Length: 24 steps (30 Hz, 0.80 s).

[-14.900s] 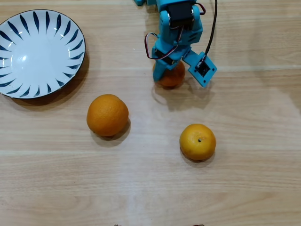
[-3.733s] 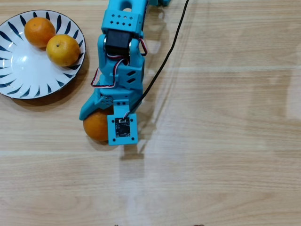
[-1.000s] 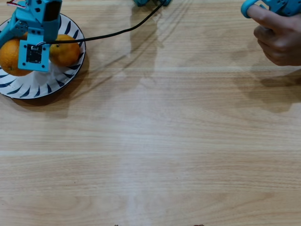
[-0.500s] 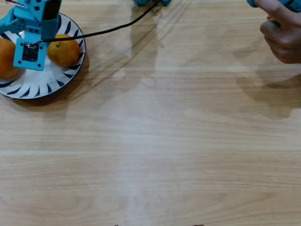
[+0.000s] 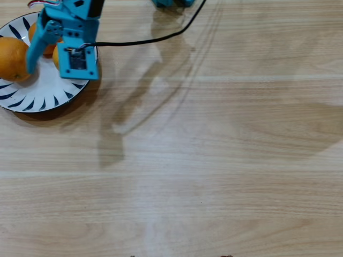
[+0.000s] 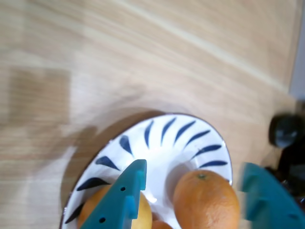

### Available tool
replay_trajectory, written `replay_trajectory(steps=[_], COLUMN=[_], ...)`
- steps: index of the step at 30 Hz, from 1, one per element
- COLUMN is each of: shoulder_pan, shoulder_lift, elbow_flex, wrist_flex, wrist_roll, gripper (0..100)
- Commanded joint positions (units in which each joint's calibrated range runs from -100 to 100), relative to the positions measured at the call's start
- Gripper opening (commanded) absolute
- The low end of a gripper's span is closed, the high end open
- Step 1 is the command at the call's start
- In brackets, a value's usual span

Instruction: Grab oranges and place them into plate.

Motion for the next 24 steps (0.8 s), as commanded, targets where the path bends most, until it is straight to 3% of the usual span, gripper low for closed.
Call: replay_trajectory(steps=[1, 12, 24], shoulder_pan=[-7.53, -27.93, -33.01], shoulder_lift=[-10.6, -48.8, -84.31], elbow_flex=[5.79, 45.72, 84.02], wrist_flex=[-3.66, -17.58, -17.58], wrist_roll=[3.67, 15.79, 16.58], gripper=[3, 2, 2])
